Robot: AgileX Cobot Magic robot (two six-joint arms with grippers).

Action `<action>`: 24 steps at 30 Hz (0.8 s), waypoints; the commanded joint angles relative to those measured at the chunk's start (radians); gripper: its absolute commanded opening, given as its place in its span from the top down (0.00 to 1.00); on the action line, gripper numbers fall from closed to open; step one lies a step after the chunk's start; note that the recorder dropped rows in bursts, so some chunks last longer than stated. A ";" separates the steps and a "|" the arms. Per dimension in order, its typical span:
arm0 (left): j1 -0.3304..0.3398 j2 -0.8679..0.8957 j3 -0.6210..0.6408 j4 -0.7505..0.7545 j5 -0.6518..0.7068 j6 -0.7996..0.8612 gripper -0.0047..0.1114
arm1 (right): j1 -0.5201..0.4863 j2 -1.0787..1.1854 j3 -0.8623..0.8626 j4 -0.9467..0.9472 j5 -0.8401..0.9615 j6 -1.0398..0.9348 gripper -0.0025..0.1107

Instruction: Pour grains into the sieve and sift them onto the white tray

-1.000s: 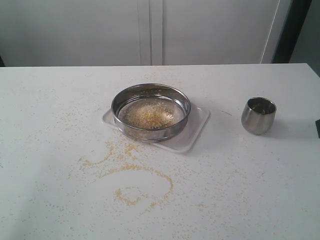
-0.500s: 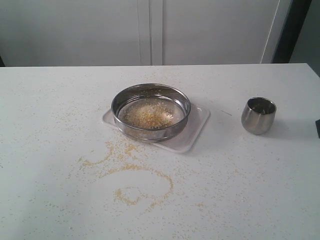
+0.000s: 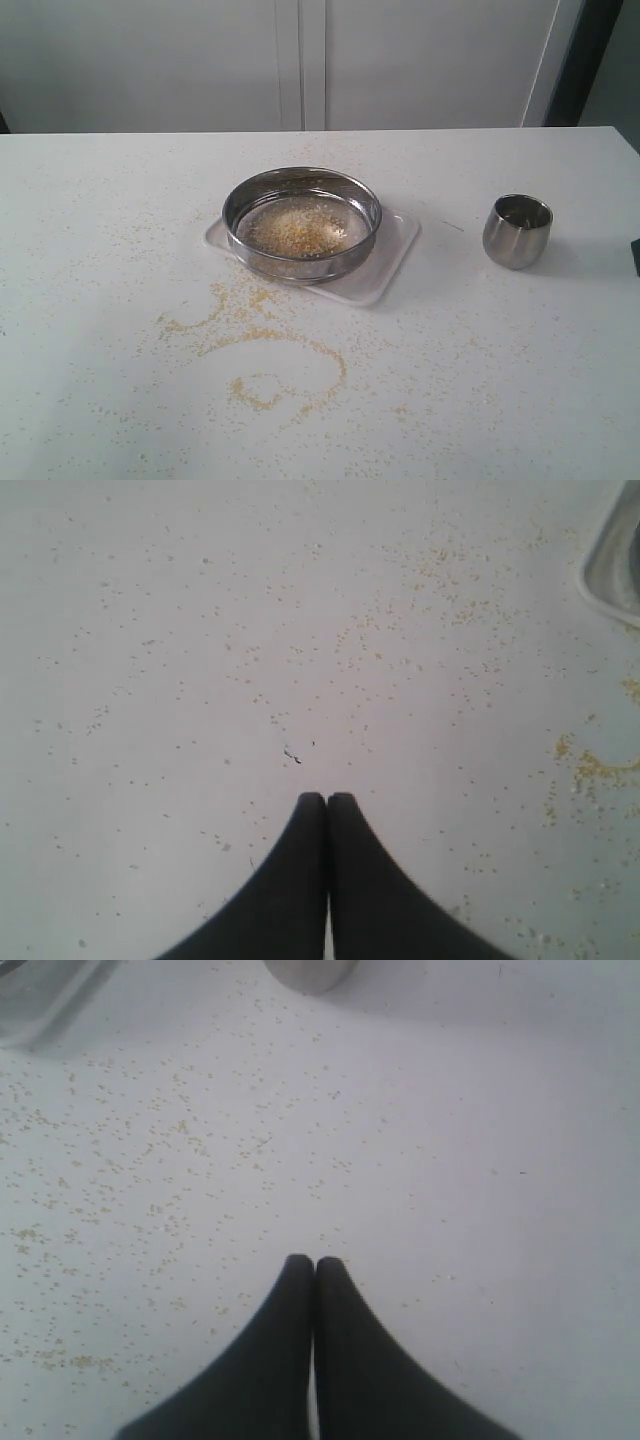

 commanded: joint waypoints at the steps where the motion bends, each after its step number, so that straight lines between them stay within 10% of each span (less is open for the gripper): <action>1: 0.003 0.140 -0.101 -0.010 0.062 -0.001 0.96 | -0.001 -0.006 0.002 -0.007 -0.003 -0.005 0.98; 24: -0.305 1.012 -0.897 -0.015 0.293 -0.027 0.96 | -0.001 -0.006 0.002 -0.007 -0.003 -0.005 0.98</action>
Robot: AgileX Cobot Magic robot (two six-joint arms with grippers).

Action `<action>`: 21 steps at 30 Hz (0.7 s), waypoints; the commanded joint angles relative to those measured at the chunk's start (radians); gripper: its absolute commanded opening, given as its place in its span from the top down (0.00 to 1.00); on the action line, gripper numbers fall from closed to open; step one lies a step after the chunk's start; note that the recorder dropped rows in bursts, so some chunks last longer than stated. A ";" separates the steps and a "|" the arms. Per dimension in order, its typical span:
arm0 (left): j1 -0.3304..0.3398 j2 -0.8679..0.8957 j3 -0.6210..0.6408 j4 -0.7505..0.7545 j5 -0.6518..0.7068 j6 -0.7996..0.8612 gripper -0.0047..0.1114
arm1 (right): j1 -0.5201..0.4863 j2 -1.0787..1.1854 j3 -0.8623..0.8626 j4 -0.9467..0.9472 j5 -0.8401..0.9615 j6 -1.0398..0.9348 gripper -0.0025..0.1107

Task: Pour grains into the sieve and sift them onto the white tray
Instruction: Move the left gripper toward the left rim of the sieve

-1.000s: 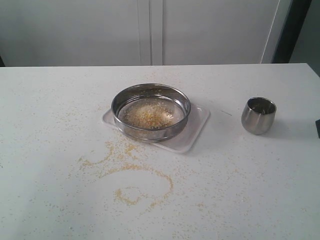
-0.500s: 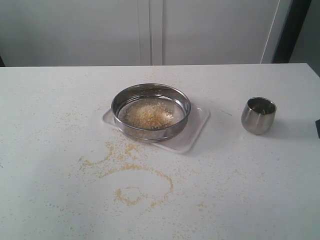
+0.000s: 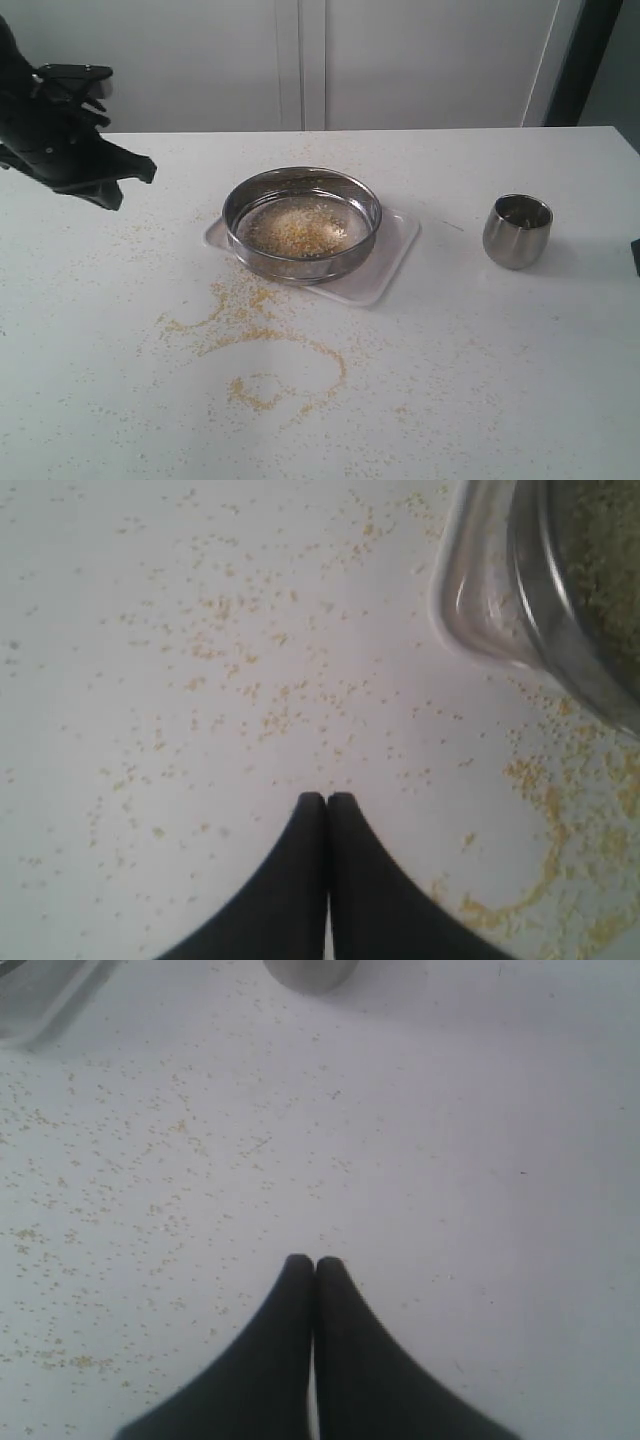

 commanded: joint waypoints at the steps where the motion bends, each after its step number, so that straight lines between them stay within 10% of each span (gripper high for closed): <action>1: -0.028 0.098 -0.131 -0.011 0.060 -0.033 0.96 | -0.001 -0.006 0.002 -0.007 -0.003 -0.005 0.98; 21: -0.166 0.411 -0.596 -0.007 0.211 -0.059 0.96 | -0.001 -0.006 0.002 -0.007 -0.003 -0.005 0.98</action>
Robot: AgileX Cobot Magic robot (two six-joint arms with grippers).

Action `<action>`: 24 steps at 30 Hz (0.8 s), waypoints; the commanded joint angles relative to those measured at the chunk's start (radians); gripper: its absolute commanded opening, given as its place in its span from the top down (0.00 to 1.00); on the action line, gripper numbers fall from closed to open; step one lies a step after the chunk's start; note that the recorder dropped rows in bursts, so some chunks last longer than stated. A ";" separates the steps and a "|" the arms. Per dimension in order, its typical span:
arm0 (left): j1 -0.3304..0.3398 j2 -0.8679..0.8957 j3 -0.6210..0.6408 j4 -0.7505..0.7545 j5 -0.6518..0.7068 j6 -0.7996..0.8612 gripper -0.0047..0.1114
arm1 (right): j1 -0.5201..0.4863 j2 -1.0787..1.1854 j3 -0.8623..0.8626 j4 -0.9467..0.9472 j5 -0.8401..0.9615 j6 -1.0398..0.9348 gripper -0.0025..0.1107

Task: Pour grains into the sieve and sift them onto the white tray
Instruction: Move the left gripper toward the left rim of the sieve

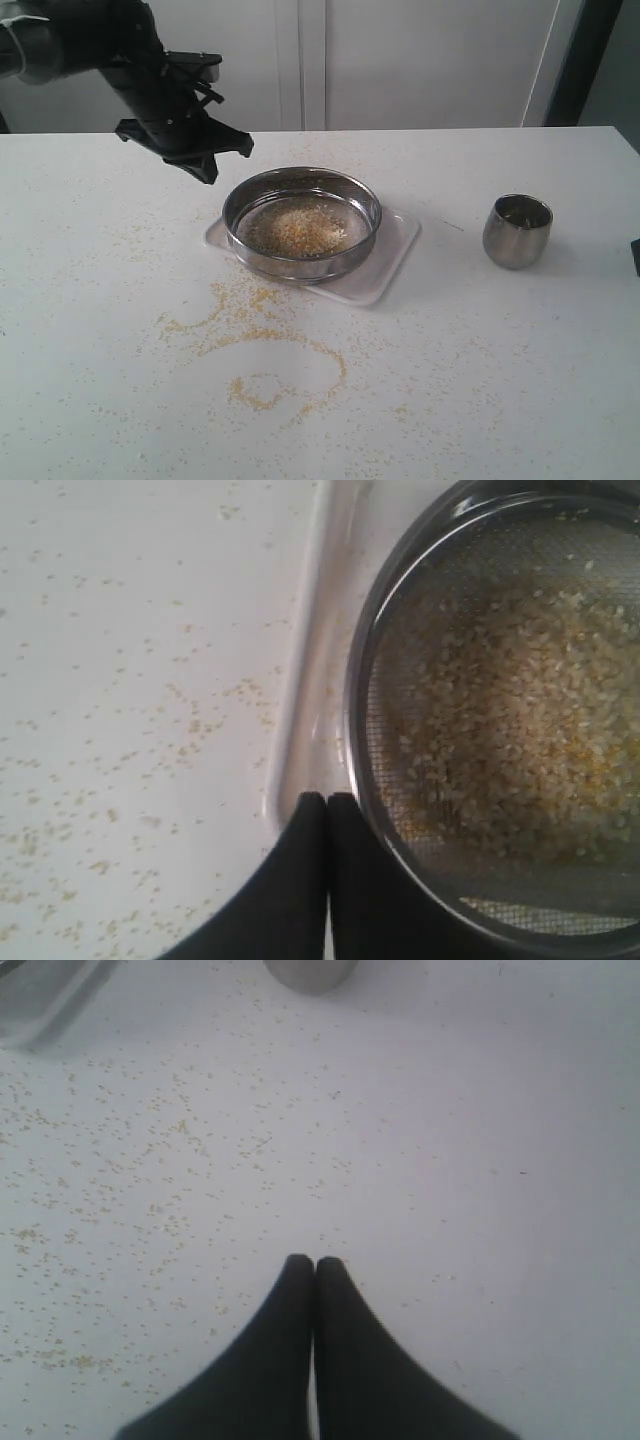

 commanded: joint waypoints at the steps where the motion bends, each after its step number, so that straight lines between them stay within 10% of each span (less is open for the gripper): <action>1: -0.021 0.028 -0.020 -0.007 0.003 -0.001 0.96 | -0.001 -0.006 0.002 -0.007 -0.003 -0.005 0.98; 24: -0.021 0.063 -0.020 -0.031 -0.049 -0.046 0.90 | -0.001 -0.006 0.002 -0.007 -0.003 -0.005 0.98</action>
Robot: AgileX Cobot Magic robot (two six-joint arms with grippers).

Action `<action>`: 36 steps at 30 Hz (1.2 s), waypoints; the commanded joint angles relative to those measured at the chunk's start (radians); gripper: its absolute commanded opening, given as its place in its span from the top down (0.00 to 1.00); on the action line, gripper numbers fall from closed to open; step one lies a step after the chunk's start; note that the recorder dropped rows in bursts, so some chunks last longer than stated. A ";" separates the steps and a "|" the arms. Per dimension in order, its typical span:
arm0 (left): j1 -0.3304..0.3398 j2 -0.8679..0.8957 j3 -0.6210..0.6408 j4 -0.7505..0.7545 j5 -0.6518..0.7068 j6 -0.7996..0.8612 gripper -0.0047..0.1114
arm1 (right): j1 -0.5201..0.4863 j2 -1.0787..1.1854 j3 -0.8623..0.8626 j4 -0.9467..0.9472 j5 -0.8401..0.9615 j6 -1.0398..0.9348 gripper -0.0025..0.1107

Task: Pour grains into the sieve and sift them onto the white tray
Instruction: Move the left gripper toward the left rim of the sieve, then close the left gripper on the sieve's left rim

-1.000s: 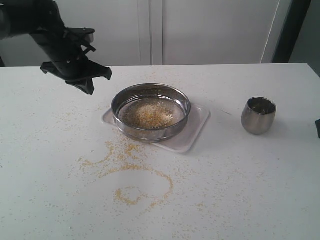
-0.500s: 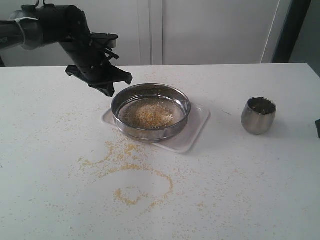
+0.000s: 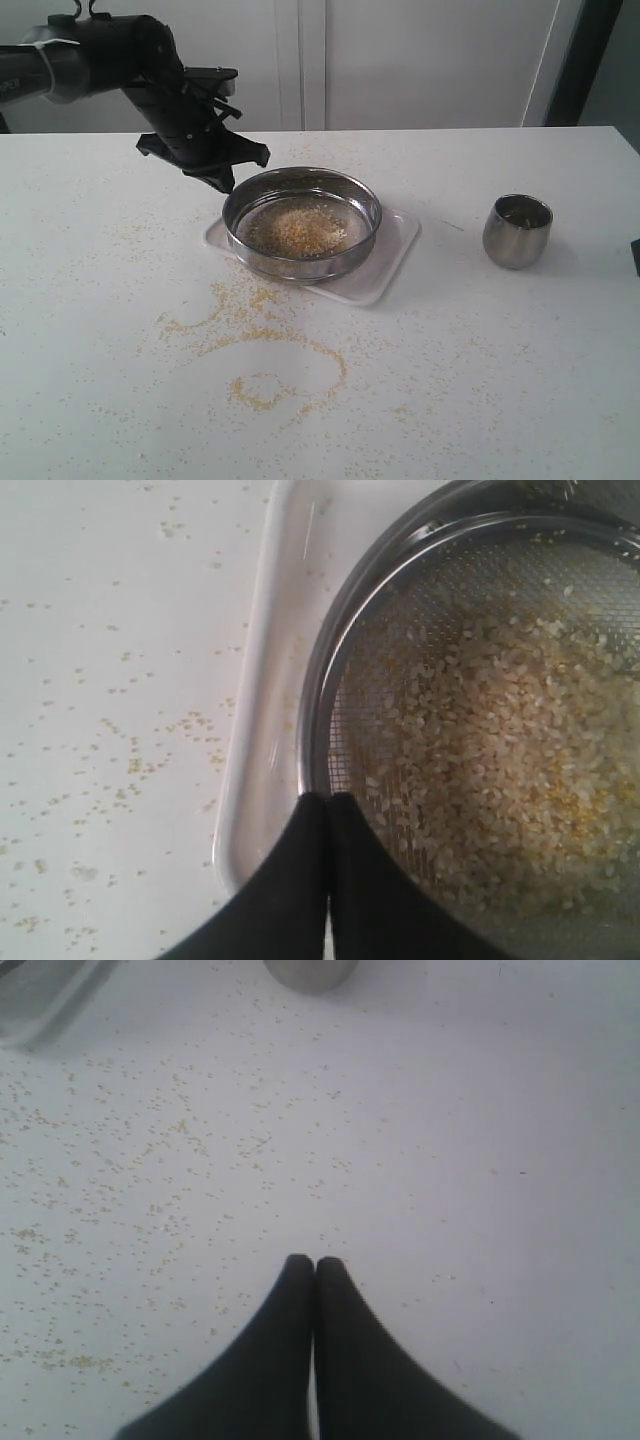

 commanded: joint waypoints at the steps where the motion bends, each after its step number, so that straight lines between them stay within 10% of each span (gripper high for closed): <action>1: -0.003 0.010 -0.004 0.003 -0.001 -0.033 0.86 | -0.001 -0.006 0.002 -0.006 -0.003 -0.005 0.98; 9: -0.003 0.022 -0.004 0.001 -0.017 -0.031 0.60 | -0.001 -0.006 0.002 -0.006 -0.003 -0.005 0.98; 36: -0.003 0.103 -0.002 -0.024 -0.017 -0.031 0.65 | -0.001 -0.006 0.002 -0.006 -0.003 -0.005 0.98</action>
